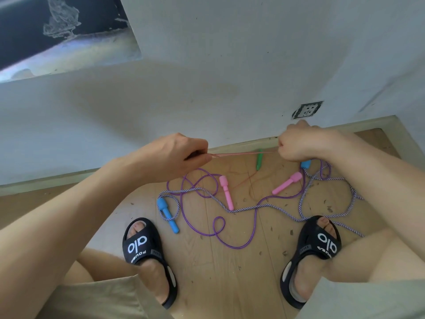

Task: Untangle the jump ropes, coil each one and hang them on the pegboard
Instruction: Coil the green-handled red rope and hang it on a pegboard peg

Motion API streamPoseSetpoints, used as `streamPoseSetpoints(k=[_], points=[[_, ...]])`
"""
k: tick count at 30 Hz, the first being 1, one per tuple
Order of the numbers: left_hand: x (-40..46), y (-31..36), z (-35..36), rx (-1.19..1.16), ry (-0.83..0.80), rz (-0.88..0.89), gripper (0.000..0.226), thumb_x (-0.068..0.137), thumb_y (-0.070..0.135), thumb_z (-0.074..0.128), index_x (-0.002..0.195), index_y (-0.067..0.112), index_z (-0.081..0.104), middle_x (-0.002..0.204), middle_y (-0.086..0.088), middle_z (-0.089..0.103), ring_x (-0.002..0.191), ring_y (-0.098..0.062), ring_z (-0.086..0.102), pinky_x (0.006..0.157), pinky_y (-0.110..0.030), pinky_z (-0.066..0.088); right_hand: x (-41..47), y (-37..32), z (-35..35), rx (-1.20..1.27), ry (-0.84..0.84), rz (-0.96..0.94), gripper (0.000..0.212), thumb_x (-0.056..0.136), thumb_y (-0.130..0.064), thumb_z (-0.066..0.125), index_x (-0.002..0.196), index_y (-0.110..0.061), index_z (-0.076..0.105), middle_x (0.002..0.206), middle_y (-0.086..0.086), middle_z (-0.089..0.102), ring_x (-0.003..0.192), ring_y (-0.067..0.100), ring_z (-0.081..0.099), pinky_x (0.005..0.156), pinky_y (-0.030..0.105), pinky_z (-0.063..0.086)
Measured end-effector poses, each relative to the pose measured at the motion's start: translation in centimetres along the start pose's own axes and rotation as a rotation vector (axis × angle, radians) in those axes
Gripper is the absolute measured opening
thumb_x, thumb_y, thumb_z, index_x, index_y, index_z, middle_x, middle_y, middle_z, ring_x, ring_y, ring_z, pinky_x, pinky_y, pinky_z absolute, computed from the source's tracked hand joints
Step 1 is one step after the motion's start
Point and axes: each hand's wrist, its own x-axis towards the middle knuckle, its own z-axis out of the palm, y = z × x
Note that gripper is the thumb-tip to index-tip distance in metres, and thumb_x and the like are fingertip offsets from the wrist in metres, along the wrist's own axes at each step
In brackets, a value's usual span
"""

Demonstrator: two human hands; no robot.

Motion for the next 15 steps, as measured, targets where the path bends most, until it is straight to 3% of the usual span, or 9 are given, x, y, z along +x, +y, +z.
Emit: streamPoseSetpoints(k=[2, 6, 7, 10, 11, 13, 15], points=[[0.1, 0.4, 0.0, -0.03, 0.036, 0.016, 0.033, 0.101, 0.041, 0.046, 0.075, 0.02, 0.045, 0.054, 0.001, 0.041, 0.055, -0.018, 0.037, 0.05, -0.03, 0.032, -0.1, -1.0, 0.0, 0.145, 0.031, -0.093, 0.032, 0.096, -0.023, 0.04, 0.118, -0.012, 0.06, 0.13, 0.015, 0.055, 0.123, 0.033, 0.047, 0.092, 0.037, 0.041], [0.3, 1.4, 0.1, -0.122, 0.094, 0.072, 0.032, 0.101, 0.036, 0.049, 0.077, 0.016, 0.047, 0.054, 0.002, 0.039, 0.055, -0.019, 0.033, 0.05, -0.029, 0.031, -2.3, -5.3, -0.9, 1.024, -0.095, -0.414, 0.03, 0.101, -0.026, 0.04, 0.115, -0.013, 0.064, 0.113, 0.001, 0.072, 0.118, 0.015, 0.06, 0.107, 0.035, 0.037], [0.3, 1.7, 0.1, -0.139, 0.097, 0.089, 0.032, 0.101, 0.035, 0.049, 0.077, 0.014, 0.048, 0.054, 0.001, 0.038, 0.055, -0.019, 0.032, 0.05, -0.028, 0.03, -2.6, -6.0, -0.7, 1.064, -0.068, -0.426, 0.03, 0.102, -0.031, 0.041, 0.113, -0.013, 0.062, 0.107, 0.001, 0.074, 0.114, 0.017, 0.062, 0.104, 0.035, 0.04], [0.4, 2.3, 0.1, -0.145, 0.089, 0.131, 0.032, 0.102, 0.032, 0.05, 0.077, 0.012, 0.047, 0.054, -0.001, 0.035, 0.056, -0.019, 0.03, 0.05, -0.024, 0.028, -2.5, -5.9, 0.3, 0.53, 0.267, -0.376, 0.029, 0.102, -0.036, 0.041, 0.114, -0.014, 0.054, 0.111, 0.005, 0.063, 0.106, 0.024, 0.056, 0.09, 0.038, 0.043], [0.4, 2.4, 0.0, -0.146, 0.086, 0.141, 0.031, 0.102, 0.031, 0.05, 0.078, 0.012, 0.048, 0.054, -0.001, 0.035, 0.056, -0.018, 0.031, 0.05, -0.022, 0.028, -2.3, -5.6, 0.5, 0.475, 0.334, -0.357, 0.028, 0.101, -0.032, 0.041, 0.117, -0.013, 0.053, 0.114, 0.007, 0.06, 0.107, 0.025, 0.054, 0.09, 0.037, 0.042], [0.3, 2.4, -0.1, -0.141, 0.084, 0.156, 0.029, 0.102, 0.03, 0.05, 0.078, 0.014, 0.049, 0.055, 0.0, 0.037, 0.057, -0.019, 0.034, 0.051, -0.02, 0.029, -2.2, -5.0, 0.3, 0.674, 0.306, -0.335, 0.03, 0.1, -0.025, 0.043, 0.127, -0.015, 0.051, 0.118, 0.002, 0.059, 0.111, 0.02, 0.053, 0.089, 0.032, 0.04], [0.2, 2.4, -0.2, -0.126, 0.088, 0.166, 0.027, 0.102, 0.031, 0.05, 0.08, 0.016, 0.051, 0.055, 0.0, 0.039, 0.057, -0.02, 0.036, 0.051, -0.018, 0.029, -2.2, -5.1, -0.2, 1.002, 0.239, -0.378, 0.029, 0.098, -0.019, 0.046, 0.124, -0.023, 0.057, 0.116, -0.006, 0.063, 0.114, 0.013, 0.056, 0.095, 0.029, 0.042]])
